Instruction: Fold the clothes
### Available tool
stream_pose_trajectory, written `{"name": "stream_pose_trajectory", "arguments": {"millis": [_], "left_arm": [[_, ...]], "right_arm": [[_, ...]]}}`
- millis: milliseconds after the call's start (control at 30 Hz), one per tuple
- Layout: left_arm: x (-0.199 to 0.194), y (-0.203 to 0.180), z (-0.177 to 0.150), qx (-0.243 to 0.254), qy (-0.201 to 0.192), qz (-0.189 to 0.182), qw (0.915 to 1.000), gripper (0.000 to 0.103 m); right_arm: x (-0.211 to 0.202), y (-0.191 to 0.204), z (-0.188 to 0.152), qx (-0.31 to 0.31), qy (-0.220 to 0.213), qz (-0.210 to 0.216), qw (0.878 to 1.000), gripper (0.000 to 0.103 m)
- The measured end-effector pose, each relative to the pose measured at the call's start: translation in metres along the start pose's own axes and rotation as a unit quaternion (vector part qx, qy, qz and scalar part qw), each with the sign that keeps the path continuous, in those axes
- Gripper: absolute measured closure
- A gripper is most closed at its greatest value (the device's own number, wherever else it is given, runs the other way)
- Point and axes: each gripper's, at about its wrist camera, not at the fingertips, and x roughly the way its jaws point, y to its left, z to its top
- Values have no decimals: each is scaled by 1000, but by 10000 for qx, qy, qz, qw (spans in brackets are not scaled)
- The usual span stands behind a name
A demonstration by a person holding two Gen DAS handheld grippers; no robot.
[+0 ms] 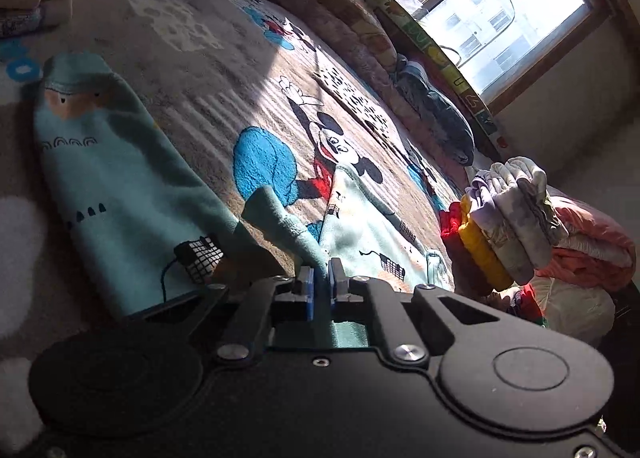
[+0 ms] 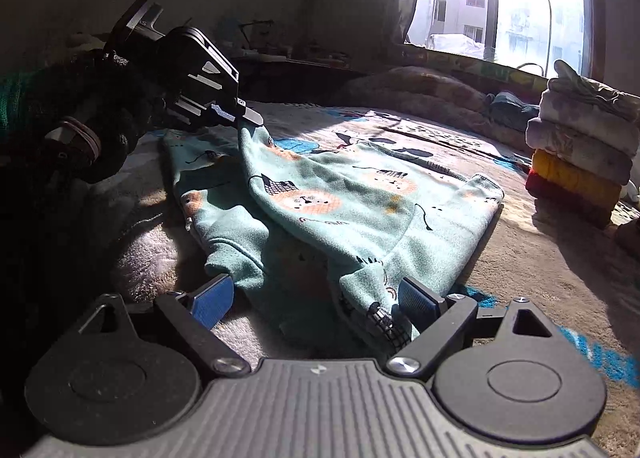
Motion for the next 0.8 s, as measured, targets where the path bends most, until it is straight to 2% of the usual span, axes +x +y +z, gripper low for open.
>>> {"name": "stream_pose_trajectory", "arguments": {"millis": [200, 400, 567, 800], "left_arm": [[10, -57, 13, 400, -126, -473, 9980, 101], [37, -106, 20, 495, -78, -829, 9953, 101], [66, -135, 17, 574, 51, -853, 9947, 101], [115, -163, 4, 715, 312, -612, 9951, 101]], "right_arm": [[-1, -8, -1, 207, -22, 150, 9997, 15], [-1, -11, -3, 330, -26, 291, 9990, 15], [-3, -20, -5, 696, -52, 457, 9965, 15], [-1, -25, -8, 840, -42, 567, 9948, 14]]}}
